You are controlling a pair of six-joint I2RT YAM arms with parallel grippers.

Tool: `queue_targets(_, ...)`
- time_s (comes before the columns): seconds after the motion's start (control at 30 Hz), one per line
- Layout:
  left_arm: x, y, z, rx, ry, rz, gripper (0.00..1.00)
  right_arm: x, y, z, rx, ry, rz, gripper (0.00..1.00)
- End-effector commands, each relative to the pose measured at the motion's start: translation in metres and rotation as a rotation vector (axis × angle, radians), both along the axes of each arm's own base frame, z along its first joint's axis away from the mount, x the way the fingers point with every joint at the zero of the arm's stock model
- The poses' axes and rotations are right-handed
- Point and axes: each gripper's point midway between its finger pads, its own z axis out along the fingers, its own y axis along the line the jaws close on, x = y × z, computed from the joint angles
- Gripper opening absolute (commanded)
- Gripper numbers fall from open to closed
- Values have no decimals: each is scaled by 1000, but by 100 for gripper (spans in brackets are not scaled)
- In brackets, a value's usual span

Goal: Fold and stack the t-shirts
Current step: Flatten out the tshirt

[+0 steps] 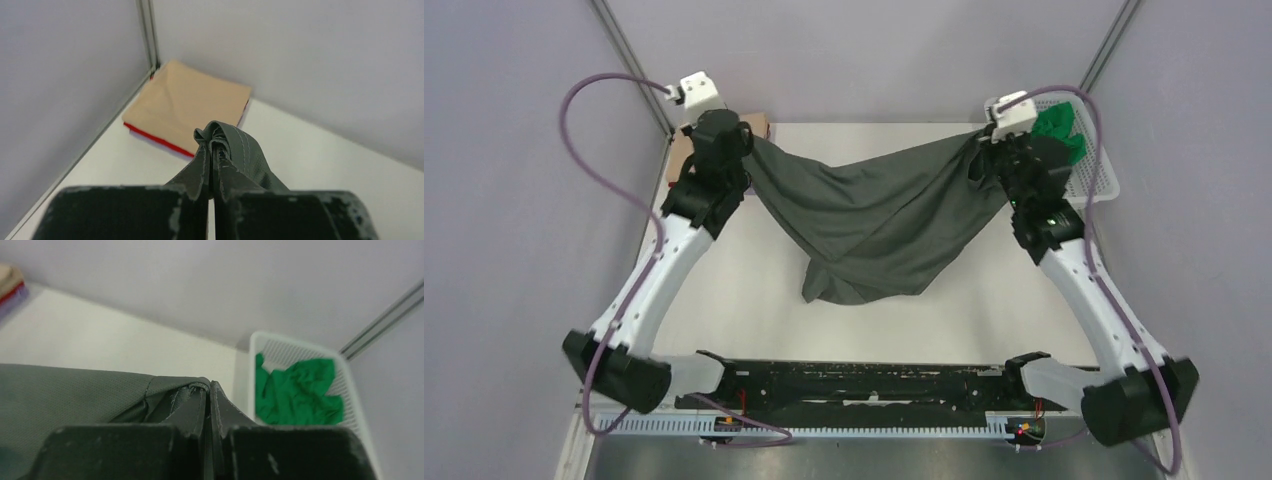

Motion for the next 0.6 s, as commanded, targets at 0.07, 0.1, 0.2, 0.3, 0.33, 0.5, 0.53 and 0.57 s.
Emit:
queue_targets(0.07, 66, 3, -193, -147, 541, -11, 8, 66, 24, -166, 36, 390, 52, 0)
queue_targets(0.1, 73, -1, -219, -149, 604, -23, 21, 73, 25, -189, 35, 430, 49, 0)
queue_targets(0.2, 85, -6, -263, -144, 718, -33, 33, 87, 36, -232, 43, 509, 86, 0)
queue_targets(0.3, 90, -16, -268, -155, 766, -78, 84, 94, 36, -244, 37, 539, 72, 0)
queue_targets(0.33, 91, -18, -263, -158, 759, -97, 98, 94, 36, -245, 37, 541, 72, 0)
queue_targets(0.5, 73, -63, -239, -169, 725, -363, 100, 88, 41, -251, 51, 556, 101, 0)
queue_targets(0.53, 64, -78, -240, -166, 736, -418, 100, 85, 39, -254, 49, 564, 94, 0)
queue_targets(0.57, 52, -91, -245, -153, 758, -472, 100, 83, 38, -257, 47, 571, 89, 0)
